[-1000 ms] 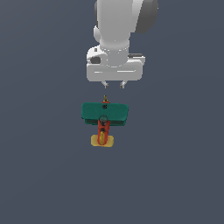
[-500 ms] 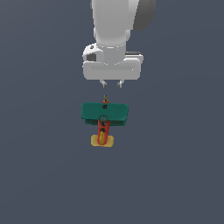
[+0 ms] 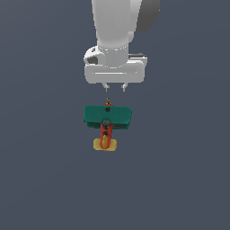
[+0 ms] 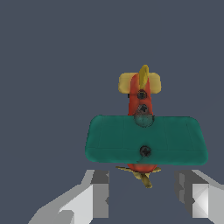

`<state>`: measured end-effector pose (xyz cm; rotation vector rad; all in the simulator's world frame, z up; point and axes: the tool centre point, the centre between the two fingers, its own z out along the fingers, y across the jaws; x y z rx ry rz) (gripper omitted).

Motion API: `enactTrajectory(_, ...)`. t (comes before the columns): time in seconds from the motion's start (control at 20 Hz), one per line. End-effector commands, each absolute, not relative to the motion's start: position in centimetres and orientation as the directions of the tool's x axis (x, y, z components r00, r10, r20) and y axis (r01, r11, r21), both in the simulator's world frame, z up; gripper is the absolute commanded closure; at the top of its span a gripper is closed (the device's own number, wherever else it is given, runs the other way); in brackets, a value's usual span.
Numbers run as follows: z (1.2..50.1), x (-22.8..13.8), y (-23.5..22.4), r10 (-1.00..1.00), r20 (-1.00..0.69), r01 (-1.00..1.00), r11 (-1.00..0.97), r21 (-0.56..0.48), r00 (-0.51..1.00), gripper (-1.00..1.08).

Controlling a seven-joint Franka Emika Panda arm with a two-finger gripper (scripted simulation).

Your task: Pick up the object and move it to a goal position.

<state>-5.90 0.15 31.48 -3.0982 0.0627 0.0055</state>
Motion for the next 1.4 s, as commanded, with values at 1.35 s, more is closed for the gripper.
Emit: enactTrajectory(1.35, 40.4, -6.0, 2.6, 0.008, 0.152, 0.002, -0.999, 0.040, 0.988, -0.20)
